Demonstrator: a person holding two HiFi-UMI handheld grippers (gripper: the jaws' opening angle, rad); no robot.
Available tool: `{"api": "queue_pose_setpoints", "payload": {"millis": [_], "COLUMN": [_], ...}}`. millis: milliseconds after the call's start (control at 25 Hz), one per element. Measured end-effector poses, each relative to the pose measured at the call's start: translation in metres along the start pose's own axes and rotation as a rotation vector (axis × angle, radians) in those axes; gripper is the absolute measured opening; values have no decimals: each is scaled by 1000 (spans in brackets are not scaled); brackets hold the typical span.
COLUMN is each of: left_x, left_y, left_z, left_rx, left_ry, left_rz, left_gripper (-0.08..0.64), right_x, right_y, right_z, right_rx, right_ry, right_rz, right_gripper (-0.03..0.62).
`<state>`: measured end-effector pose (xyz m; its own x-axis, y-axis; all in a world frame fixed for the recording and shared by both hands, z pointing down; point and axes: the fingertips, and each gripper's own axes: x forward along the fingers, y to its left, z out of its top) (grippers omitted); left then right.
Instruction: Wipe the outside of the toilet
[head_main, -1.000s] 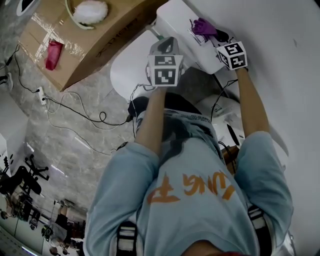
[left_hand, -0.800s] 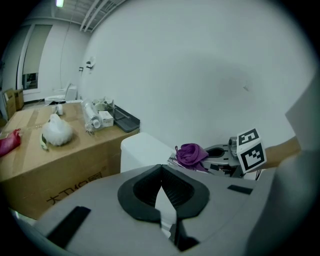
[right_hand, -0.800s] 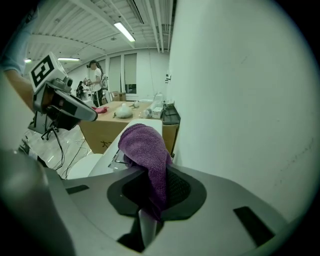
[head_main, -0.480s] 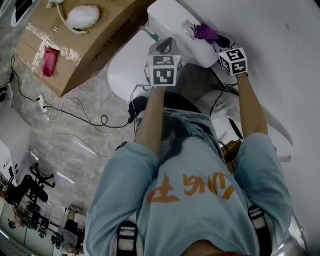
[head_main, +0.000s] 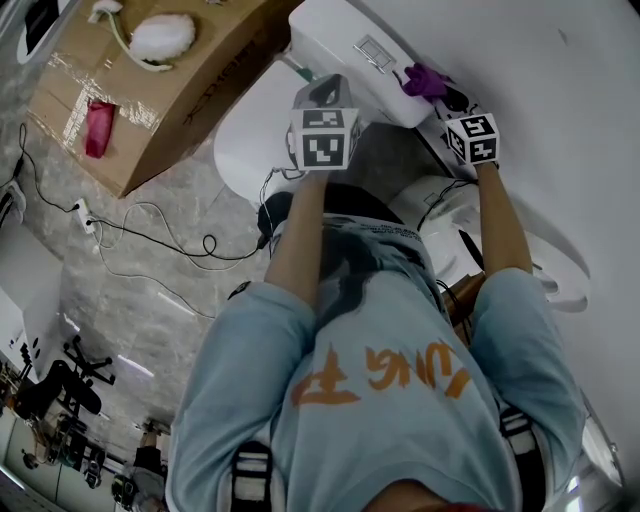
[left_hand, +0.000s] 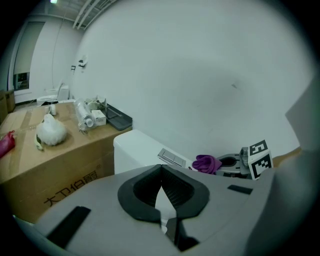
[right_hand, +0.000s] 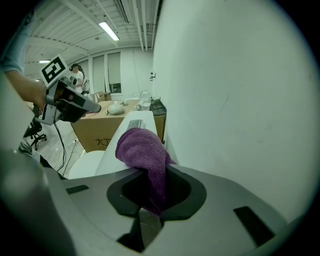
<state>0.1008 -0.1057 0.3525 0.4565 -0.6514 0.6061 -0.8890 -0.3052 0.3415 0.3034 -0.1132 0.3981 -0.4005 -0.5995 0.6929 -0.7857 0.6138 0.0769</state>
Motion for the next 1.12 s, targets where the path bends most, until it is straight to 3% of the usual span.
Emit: {"api": "queue_pose_setpoints", "payload": {"millis": [240, 480, 680, 800, 1120], "left_x": [-5, -11, -15, -19, -35], "left_y": [8, 23, 43, 57, 103], "left_z": [-4, -7, -8, -6, -2], "left_rx": [12, -9, -38, -61, -140], "left_ry": [1, 15, 12, -7, -43], "left_rz": [1, 0, 16, 38, 107], "left_gripper": [25, 25, 25, 25, 25], "right_x": [-22, -40, -46, -33, 56], "right_y": [-1, 8, 12, 23, 78], "right_z": [-20, -25, 52, 106, 200], "right_rx": [230, 242, 292, 262, 112], "right_ry": [-27, 67, -142, -229, -249], "right_rz": [-70, -67, -52, -8, 152], "right_gripper": [67, 69, 69, 69, 71]}}
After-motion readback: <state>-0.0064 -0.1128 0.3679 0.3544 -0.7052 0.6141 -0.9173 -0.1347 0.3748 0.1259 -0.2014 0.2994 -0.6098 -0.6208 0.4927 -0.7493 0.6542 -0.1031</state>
